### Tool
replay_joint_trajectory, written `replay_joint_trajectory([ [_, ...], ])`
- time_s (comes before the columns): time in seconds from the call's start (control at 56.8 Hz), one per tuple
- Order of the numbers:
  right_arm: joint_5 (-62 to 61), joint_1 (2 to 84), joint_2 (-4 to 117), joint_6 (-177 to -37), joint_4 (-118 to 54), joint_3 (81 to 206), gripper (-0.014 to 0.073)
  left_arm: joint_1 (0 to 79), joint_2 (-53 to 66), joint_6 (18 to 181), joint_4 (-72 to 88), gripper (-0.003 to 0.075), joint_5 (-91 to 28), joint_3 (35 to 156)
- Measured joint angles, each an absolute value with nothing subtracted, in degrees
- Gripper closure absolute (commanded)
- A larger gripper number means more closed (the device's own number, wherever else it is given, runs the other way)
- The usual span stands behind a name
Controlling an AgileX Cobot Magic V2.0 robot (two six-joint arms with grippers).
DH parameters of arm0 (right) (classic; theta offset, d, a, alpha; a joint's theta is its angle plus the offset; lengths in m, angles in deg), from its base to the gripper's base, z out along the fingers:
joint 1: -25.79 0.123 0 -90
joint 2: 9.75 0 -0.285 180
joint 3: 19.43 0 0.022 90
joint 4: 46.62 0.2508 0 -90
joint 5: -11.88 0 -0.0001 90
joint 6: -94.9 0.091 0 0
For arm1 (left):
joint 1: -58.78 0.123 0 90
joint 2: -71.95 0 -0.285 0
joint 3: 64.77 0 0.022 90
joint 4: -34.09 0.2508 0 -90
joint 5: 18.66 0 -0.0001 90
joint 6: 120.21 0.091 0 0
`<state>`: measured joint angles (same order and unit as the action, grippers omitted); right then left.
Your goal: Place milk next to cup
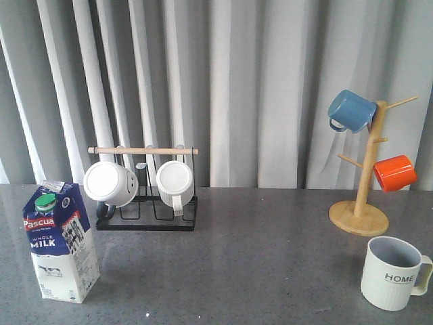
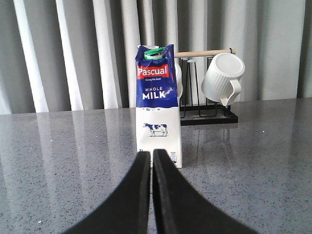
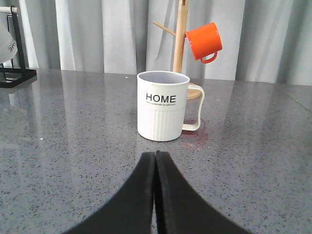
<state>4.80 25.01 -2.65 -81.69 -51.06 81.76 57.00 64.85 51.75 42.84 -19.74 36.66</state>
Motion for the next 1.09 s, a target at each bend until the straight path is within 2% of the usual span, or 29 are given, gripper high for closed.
replay_joint_trajectory([
  [0.775,6.7,25.0,-2.6,-81.7,-51.3,81.8,0.0602,57.0,64.8,51.8,42.8,0.0727,-19.7,36.7],
  [0.898,12.8,25.0,-2.6,-81.5,-51.3,81.6,0.0602,57.0,64.8,51.8,42.8,0.0727,-17.9,36.7],
  [1.004,24.0,25.0,-2.6,-81.5,-51.2,81.8,0.0602,57.0,64.8,49.7,41.9,0.0727,-9.3,36.7],
  [1.092,28.3,25.0,-2.4,-80.8,-50.4,84.6,0.0602,57.0,64.8,47.2,40.0,0.0727,-4.5,38.1],
])
